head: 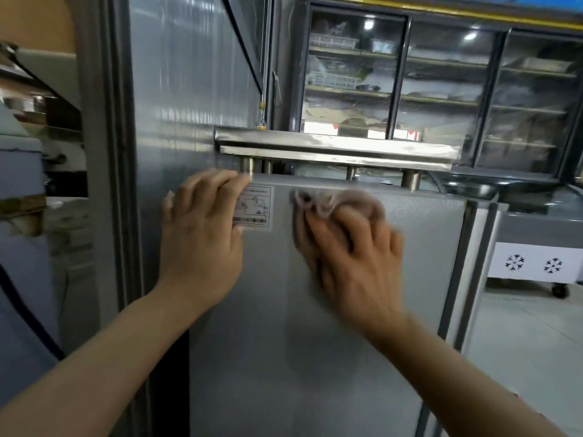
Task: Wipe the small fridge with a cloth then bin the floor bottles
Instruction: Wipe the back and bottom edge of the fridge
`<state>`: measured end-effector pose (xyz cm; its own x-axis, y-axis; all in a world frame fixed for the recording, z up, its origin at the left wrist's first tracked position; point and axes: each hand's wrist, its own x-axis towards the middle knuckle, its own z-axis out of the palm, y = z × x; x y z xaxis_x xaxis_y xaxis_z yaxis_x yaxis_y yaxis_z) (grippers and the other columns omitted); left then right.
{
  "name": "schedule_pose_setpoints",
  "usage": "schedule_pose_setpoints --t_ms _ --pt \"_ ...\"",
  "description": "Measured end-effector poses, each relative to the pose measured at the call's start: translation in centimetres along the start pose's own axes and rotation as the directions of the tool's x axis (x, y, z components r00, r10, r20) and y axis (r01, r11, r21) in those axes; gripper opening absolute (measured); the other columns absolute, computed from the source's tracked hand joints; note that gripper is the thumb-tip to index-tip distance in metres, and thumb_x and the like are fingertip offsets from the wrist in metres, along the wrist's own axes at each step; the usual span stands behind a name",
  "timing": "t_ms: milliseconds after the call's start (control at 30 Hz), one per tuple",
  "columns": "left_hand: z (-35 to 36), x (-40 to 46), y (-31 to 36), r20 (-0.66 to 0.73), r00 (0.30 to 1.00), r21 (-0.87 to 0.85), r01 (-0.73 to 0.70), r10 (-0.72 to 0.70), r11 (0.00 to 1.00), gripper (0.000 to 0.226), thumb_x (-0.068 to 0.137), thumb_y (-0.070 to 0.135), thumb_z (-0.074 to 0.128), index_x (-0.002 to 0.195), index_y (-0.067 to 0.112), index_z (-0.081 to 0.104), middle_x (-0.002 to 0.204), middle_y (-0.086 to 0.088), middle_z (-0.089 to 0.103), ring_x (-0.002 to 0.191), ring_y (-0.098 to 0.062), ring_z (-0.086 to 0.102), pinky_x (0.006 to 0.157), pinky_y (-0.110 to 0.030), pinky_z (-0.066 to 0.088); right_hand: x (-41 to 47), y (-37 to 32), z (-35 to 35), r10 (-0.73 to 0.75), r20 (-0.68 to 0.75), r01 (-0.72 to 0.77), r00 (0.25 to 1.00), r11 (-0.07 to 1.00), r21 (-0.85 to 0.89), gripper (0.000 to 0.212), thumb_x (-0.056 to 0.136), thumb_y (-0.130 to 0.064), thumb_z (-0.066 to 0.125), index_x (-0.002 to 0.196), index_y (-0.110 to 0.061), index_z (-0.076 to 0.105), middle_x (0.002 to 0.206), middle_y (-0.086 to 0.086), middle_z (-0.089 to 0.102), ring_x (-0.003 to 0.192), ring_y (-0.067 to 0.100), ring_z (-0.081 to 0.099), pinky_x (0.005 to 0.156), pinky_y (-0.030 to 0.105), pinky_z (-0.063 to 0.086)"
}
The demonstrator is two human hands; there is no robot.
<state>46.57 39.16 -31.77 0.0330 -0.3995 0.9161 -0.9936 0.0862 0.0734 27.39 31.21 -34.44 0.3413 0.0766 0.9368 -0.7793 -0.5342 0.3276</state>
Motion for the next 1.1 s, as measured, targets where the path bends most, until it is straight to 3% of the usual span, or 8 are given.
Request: schedule_pose_setpoints --t_ms 100,267,367,533,600,800,900,1100 --pt "-0.1 -0.1 -0.3 0.009 1.0 0.005 -0.011 0.011 1.0 0.065 0.072 0.008 0.067 0.133 0.014 0.045 0.135 -0.008 0.047 0.127 -0.03 0.036 0.102 -0.061 0.03 1.6 -1.3 0.8 0.079 -0.026 -0.079 0.997 0.997 -0.013 0.051 0.083 -0.026 0.047 0.134 -0.019 0.055 0.129 0.006 0.04 0.085 0.029 0.038 0.071 0.037 0.027" --pt "-1.0 0.1 -0.3 0.053 0.998 -0.017 -0.016 0.017 1.0 0.065 0.072 0.003 0.066 0.133 0.014 0.047 0.135 -0.005 0.048 0.128 -0.029 0.038 0.103 -0.059 0.029 -6.1 -4.5 0.7 -0.294 0.24 0.287 0.925 0.956 0.063 0.059 0.079 -0.025 0.051 0.137 -0.019 0.052 0.132 0.005 0.04 0.081 0.028 0.038 0.071 0.037 0.028" --pt "-1.9 0.5 -1.6 0.057 0.997 -0.025 -0.059 0.06 0.998 0.06 0.073 -0.001 0.062 0.13 0.012 0.05 0.133 -0.006 0.052 0.126 -0.029 0.042 0.103 -0.057 0.03 -5.6 -4.0 0.3 -0.36 0.244 0.348 0.9 0.933 0.094 0.059 0.08 -0.019 0.048 0.139 -0.024 0.049 0.128 0.003 0.042 0.083 0.027 0.04 0.073 0.036 0.028" --pt "-2.8 0.6 -4.9 0.091 0.996 -0.138 0.035 -0.023 0.99 0.058 0.079 -0.005 0.059 0.133 0.008 0.045 0.136 -0.011 0.049 0.129 -0.03 0.043 0.108 -0.054 0.03 3.1 -3.7 1.3 0.007 0.01 -0.008 1.0 1.0 0.02 0.056 0.08 -0.023 0.054 0.135 -0.027 0.052 0.132 0.002 0.04 0.096 0.031 0.041 0.076 0.037 0.027" --pt "-2.9 0.4 -5.3 0.115 0.993 -0.21 0.036 -0.012 0.977 0.06 0.08 -0.007 0.057 0.136 0.01 0.043 0.138 -0.008 0.047 0.13 -0.026 0.041 0.108 -0.051 0.032 4.4 -4.7 2.0 0.038 -0.018 -0.038 0.999 0.999 -0.008 0.056 0.079 -0.02 0.056 0.135 -0.023 0.054 0.133 0.002 0.039 0.09 0.029 0.038 0.075 0.037 0.026" --pt "-3.1 -0.3 -5.0 0.171 0.984 -0.332 0.114 -0.059 0.937 0.07 0.084 -0.001 0.057 0.144 0.023 0.029 0.148 0.005 0.032 0.129 -0.016 0.041 0.105 -0.035 0.036 -2.9 -7.6 2.3 -0.414 0.201 0.399 0.888 0.91 0.111 0.059 0.081 -0.026 0.047 0.14 -0.021 0.043 0.136 0.002 0.04 0.086 0.029 0.039 0.076 0.038 0.03" --pt "-3.8 -0.7 -5.6 0.265 0.964 -0.372 0.131 -0.03 0.919 0.078 0.084 -0.002 0.055 0.146 0.031 0.021 0.151 0.011 0.029 0.13 -0.011 0.041 0.108 -0.036 0.036 -3.5 -7.4 2.3 -0.476 0.227 0.457 0.849 0.879 0.137 0.06 0.081 -0.023 0.048 0.14 -0.023 0.042 0.136 0.001 0.039 0.086 0.028 0.041 0.078 0.039 0.032" --pt "-5.1 -2.5 -7.4 0.149 0.98 -0.378 0.178 -0.13 0.909 0.071 0.084 -0.003 0.055 0.143 0.025 0.028 0.142 0.007 0.041 0.105 -0.005 0.056 0.085 -0.034 0.053 5.9 -8.0 3.2 -0.086 0.008 0.086 0.996 0.996 0.001 0.061 0.079 -0.032 0.058 0.139 -0.024 0.048 0.135 0.0 0.043 0.091 0.03 0.042 0.075 0.038 0.026"
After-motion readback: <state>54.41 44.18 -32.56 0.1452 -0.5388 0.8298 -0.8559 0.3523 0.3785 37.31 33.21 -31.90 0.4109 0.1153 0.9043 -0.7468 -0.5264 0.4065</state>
